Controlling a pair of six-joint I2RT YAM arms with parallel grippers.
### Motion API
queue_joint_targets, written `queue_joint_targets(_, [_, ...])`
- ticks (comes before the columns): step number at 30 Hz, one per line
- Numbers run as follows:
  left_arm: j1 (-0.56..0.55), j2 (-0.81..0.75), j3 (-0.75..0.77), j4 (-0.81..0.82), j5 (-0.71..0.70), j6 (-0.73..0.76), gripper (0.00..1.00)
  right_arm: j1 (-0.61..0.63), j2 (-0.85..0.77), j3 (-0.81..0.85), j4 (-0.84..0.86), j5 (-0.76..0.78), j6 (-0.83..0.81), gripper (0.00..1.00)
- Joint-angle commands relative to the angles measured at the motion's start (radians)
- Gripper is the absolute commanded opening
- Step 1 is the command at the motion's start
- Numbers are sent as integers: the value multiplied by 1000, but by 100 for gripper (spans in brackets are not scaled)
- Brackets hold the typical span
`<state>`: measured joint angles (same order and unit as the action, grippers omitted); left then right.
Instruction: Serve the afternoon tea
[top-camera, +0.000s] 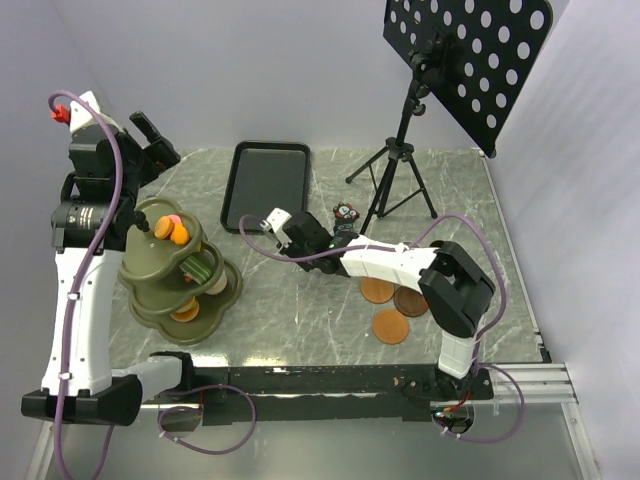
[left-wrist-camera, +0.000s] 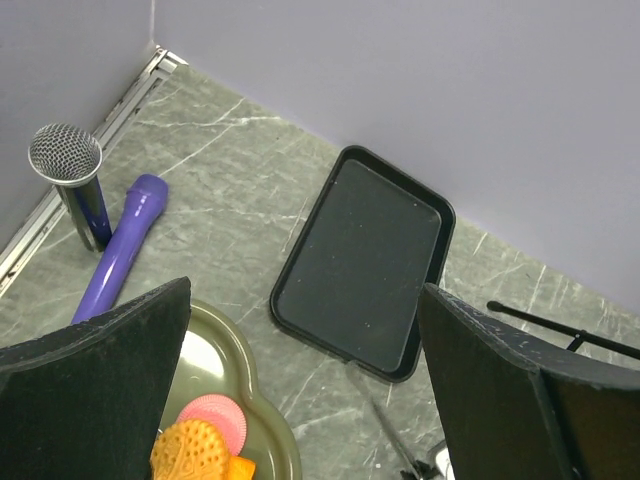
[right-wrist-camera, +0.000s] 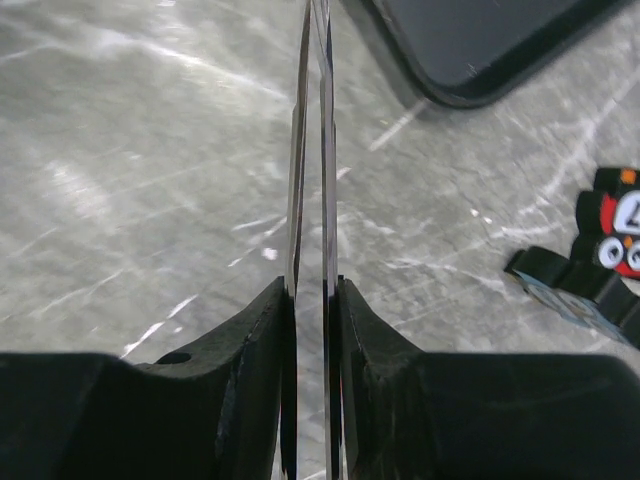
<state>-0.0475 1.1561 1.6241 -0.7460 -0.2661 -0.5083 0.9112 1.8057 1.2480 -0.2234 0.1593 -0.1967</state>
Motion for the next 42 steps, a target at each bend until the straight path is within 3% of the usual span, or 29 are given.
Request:
queue_joint_targets(1, [-2, -29, -29, 57, -12, 11, 100, -9, 20, 60, -25, 114, 54, 30])
queue_joint_targets(11, [-11, -45, -30, 73, -51, 31, 100, -40, -5, 168, 27, 192, 36, 33])
queue_joint_targets(18, [-12, -102, -78, 47, -56, 30, 100, -109, 211, 411, -5, 198, -3, 32])
queue_joint_targets(21, [-11, -136, -92, 31, -82, 47, 100, -127, 271, 458, 33, 132, -52, 34])
queue_joint_targets(28, [-11, -157, -96, 19, -107, 73, 100, -179, 498, 746, -91, 120, -79, 35])
queue_joint_targets(35, [-11, -139, -99, 27, -90, 56, 100, -219, 564, 788, -110, 157, -106, 42])
queue_joint_targets(42, [-8, -122, -96, 33, -91, 50, 100, -239, 584, 777, -123, 53, -98, 53])
